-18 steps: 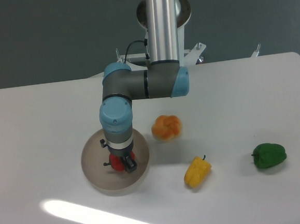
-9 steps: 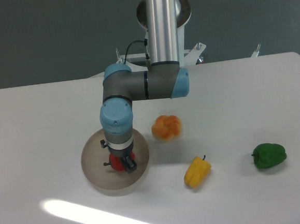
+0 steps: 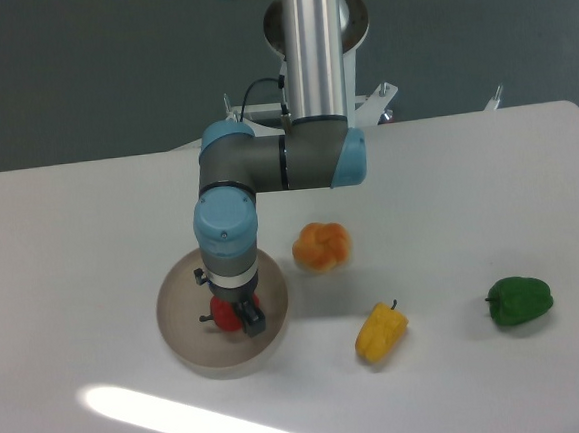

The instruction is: Place the red pepper on the plate

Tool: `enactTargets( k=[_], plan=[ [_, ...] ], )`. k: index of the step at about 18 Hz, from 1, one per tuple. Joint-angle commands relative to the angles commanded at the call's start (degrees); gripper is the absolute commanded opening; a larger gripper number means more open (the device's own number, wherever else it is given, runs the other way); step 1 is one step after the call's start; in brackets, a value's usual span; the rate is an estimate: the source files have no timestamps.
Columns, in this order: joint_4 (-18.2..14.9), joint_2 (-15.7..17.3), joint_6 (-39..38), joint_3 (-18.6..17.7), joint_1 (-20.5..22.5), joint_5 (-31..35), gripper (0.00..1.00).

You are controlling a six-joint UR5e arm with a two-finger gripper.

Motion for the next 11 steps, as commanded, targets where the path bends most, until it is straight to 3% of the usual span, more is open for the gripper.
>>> enactTargets(
  k=[11],
  plan=[
    [-0.62, 5.62, 1.57, 0.26, 8.25, 0.17, 1.0]
  ],
)
